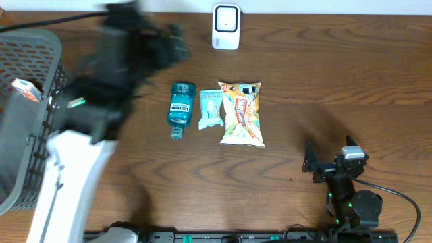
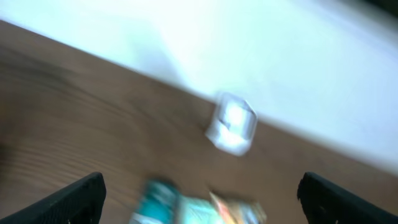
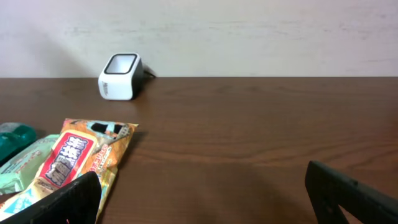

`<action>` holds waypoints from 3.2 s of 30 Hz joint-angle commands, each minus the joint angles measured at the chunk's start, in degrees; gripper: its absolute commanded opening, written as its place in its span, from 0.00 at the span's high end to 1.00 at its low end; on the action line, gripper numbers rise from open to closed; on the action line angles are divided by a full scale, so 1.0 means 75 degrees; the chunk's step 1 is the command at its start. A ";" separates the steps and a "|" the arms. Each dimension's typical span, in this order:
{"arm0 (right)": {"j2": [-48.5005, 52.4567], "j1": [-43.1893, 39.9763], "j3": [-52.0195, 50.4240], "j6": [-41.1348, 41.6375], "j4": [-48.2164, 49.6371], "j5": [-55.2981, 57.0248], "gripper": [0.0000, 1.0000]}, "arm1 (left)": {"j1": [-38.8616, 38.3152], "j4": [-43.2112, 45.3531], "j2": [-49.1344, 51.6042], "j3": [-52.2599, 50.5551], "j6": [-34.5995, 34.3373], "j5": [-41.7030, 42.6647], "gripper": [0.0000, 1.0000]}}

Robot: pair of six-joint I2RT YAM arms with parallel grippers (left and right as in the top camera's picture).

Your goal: Scan the item barcode

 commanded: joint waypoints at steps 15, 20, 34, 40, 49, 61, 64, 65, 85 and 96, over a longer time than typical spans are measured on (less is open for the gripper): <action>-0.0041 0.0035 -0.0041 -0.0058 0.0000 0.0003 0.01 | 0.6210 -0.1072 0.2133 -0.0029 -0.1309 0.1195 0.02; -0.0041 0.0035 -0.0041 -0.0058 0.0000 0.0006 0.01 | 0.6219 -0.0982 0.3456 -0.0029 -0.1556 0.1224 0.02; -0.0041 0.0035 -0.0041 -0.0058 -0.0003 0.0003 0.01 | 0.6199 0.0009 0.5724 -0.0032 -0.1661 0.1416 0.02; -0.0041 0.0035 -0.0041 -0.0058 0.0000 0.0003 0.01 | 0.6199 0.0070 0.6143 -0.0032 -0.1422 0.1416 0.02; -0.0041 0.0035 -0.0041 -0.0058 0.0000 0.0003 0.01 | 0.6263 -0.1323 0.6248 -0.0117 -0.1064 0.0367 0.00; -0.0041 0.0035 -0.0041 -0.0058 0.0000 0.0003 0.01 | 0.6356 -0.1180 0.5738 -0.0119 0.0029 0.0344 0.02; -0.0041 0.0035 -0.0041 -0.0058 0.0000 0.0003 0.01 | 0.6356 -0.1116 0.5738 -0.0119 -0.0533 0.0350 0.02; -0.0041 0.0035 -0.0041 -0.0058 0.0000 0.0003 0.01 | 0.6356 -0.1072 0.5738 -0.0119 -0.0880 0.0350 0.02; -0.0041 0.0035 -0.0041 -0.0058 0.0000 0.0003 0.01 | 0.6376 -0.0286 0.6105 -0.0347 0.2349 0.0391 0.12; -0.0041 0.0035 -0.0041 -0.0058 0.0000 0.0003 0.01 | 0.6414 -0.1107 0.6237 -0.0026 0.2276 0.0600 0.39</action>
